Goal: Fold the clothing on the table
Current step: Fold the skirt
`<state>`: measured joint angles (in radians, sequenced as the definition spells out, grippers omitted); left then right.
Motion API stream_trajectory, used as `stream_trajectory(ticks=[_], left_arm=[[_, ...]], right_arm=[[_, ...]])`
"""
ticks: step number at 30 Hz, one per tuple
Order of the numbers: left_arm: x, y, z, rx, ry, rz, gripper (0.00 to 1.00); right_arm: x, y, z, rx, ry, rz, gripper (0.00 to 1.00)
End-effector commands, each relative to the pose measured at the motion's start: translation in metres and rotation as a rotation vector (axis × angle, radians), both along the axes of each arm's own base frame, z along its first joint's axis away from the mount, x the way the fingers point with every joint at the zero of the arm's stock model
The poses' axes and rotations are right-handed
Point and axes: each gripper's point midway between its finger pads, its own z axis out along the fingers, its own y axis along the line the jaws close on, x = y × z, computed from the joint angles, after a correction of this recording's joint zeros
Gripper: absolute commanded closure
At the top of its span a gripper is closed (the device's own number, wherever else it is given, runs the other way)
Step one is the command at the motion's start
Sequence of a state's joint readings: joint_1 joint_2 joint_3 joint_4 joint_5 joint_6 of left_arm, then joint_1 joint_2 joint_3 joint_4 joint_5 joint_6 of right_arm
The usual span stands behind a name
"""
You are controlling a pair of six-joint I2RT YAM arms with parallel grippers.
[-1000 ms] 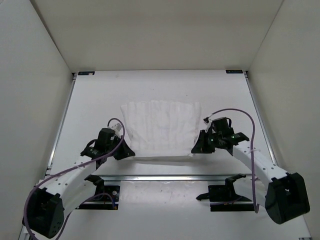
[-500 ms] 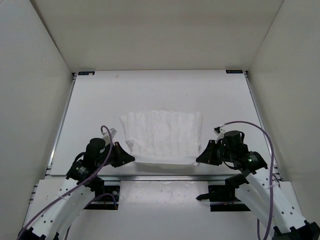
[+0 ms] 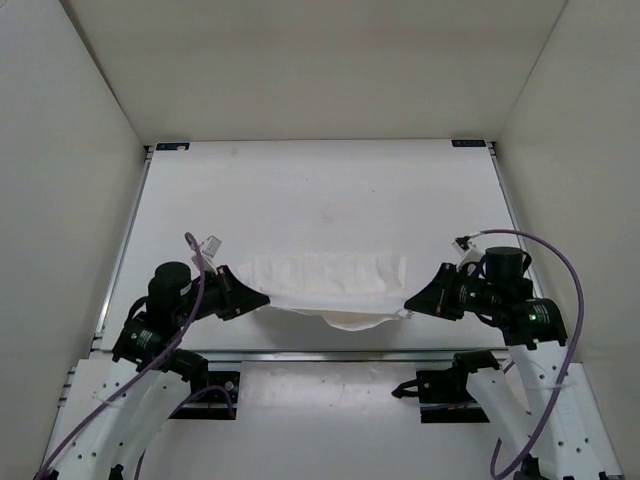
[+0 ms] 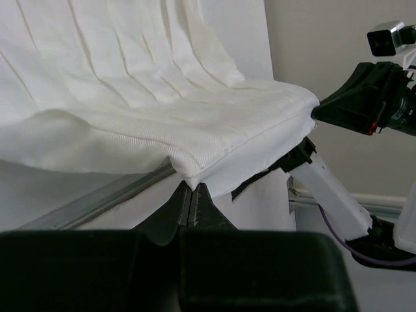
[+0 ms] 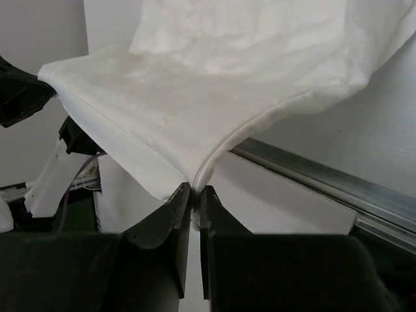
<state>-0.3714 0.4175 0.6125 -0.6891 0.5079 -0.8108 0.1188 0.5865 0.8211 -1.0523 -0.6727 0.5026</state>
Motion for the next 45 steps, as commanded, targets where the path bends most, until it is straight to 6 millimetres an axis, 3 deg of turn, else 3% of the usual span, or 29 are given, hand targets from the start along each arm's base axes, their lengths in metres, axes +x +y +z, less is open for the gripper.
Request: stream_trajectory(ticks=[1, 3, 6, 9, 12, 14, 16, 17, 18, 19, 21, 24, 26, 28, 29, 32, 34, 36, 42, 45], left_arm=[[0.047, 0.014, -0.019, 0.071, -0.006, 0.168, 1.0], [0.065, 0.018, -0.041, 0.09, 0.037, 0.212, 1.0], [0.089, 0.03, -0.052, 0.086, 0.048, 0.282, 1.0], [0.11, 0.047, -0.064, 0.138, 0.058, 0.365, 1.0], [0.132, 0.053, -0.07, 0.158, 0.068, 0.408, 1.0], [0.152, 0.056, -0.068, 0.154, 0.059, 0.433, 1.0], [0.175, 0.065, -0.085, 0.199, 0.09, 0.475, 0.97], [0.187, 0.064, -0.079, 0.191, 0.065, 0.48, 0.89], [0.197, 0.068, -0.091, 0.199, 0.097, 0.482, 0.61], [0.207, 0.069, -0.097, 0.187, 0.118, 0.472, 0.44], [0.227, 0.067, -0.088, 0.146, 0.106, 0.467, 0.33], [0.237, 0.062, -0.07, 0.148, 0.071, 0.434, 0.27], [0.228, 0.062, -0.067, 0.165, 0.063, 0.422, 0.25], [0.204, 0.056, -0.079, 0.189, 0.09, 0.385, 0.25], [0.197, 0.057, -0.079, 0.198, 0.081, 0.388, 0.24], [0.16, 0.058, -0.102, 0.234, 0.124, 0.371, 0.24], [0.137, 0.06, -0.12, 0.258, 0.157, 0.361, 0.24], [0.123, 0.063, -0.124, 0.287, 0.141, 0.371, 0.24], [0.09, 0.067, -0.158, 0.297, 0.198, 0.379, 0.24], [0.081, 0.065, -0.169, 0.316, 0.22, 0.36, 0.23]], right_arm=[[0.027, -0.01, -0.021, -0.059, 0.019, -0.044, 1.0], [0.043, -0.002, -0.029, -0.04, 0.026, -0.036, 1.0], [0.07, 0.01, -0.039, -0.008, 0.026, -0.026, 1.0], [0.1, 0.01, -0.043, 0.021, 0.037, -0.035, 1.0], [0.14, 0.005, -0.052, -0.005, 0.064, -0.06, 1.0], [0.172, 0.005, -0.045, 0.004, 0.026, -0.072, 1.0], [0.199, 0.004, -0.052, 0.001, 0.018, -0.088, 1.0], [0.218, 0.005, -0.053, -0.004, -0.009, -0.089, 0.96], [0.24, 0.004, -0.055, -0.036, -0.06, -0.098, 0.88], [0.251, 0.001, -0.061, -0.072, -0.081, -0.115, 0.68], [0.277, -0.007, -0.052, -0.123, -0.146, -0.154, 0.39], [0.276, -0.012, -0.043, -0.194, -0.161, -0.176, 0.2], [0.266, -0.023, -0.035, -0.255, -0.195, -0.21, 0.17], [0.241, -0.035, -0.055, -0.285, -0.137, -0.222, 0.14], [0.231, -0.033, -0.053, -0.273, -0.143, -0.208, 0.14], [0.183, -0.041, -0.093, -0.257, -0.036, -0.201, 0.13], [0.163, -0.04, -0.109, -0.25, -0.014, -0.199, 0.1], [0.142, -0.036, -0.128, -0.224, 0.021, -0.202, 0.08], [0.128, -0.021, -0.156, -0.138, 0.085, -0.181, 0.07], [0.131, -0.015, -0.162, -0.11, 0.088, -0.172, 0.12]])
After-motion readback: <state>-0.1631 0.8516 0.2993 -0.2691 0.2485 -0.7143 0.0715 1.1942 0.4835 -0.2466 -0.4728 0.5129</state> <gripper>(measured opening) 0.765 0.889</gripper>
